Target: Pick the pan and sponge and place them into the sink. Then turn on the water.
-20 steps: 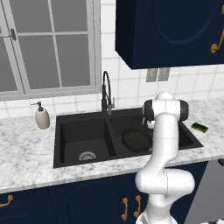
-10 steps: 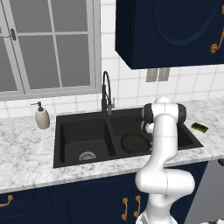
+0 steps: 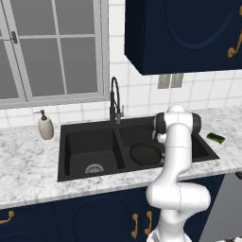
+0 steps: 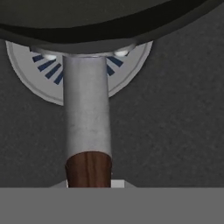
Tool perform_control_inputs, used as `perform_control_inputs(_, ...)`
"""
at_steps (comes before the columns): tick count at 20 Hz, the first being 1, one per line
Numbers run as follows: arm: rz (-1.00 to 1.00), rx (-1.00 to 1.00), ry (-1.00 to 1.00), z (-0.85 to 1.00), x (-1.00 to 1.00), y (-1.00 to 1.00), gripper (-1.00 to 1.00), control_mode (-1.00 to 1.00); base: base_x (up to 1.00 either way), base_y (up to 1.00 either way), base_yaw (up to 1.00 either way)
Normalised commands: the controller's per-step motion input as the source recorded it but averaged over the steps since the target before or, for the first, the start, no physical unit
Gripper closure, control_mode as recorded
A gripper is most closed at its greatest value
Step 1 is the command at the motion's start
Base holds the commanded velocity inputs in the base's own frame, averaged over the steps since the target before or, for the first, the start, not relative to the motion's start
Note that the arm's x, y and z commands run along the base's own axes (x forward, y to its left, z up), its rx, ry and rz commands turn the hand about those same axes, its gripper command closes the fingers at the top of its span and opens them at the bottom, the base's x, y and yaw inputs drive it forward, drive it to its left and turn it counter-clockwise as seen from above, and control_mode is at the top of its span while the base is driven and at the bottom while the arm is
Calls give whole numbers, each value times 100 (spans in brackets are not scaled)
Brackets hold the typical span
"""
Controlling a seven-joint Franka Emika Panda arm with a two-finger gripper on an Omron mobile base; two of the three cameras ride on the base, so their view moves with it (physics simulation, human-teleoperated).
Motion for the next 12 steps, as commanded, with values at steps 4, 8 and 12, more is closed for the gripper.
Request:
perform_control_inputs(4,0,0,1,-5,1,0,100,-100,0,0,0)
perform_control_inputs(8,0,0,0,0,7,0,-100,-100,0,0,0)
perform_control_inputs(12,0,0,0,0,1,0,-100,-100,0,0,0)
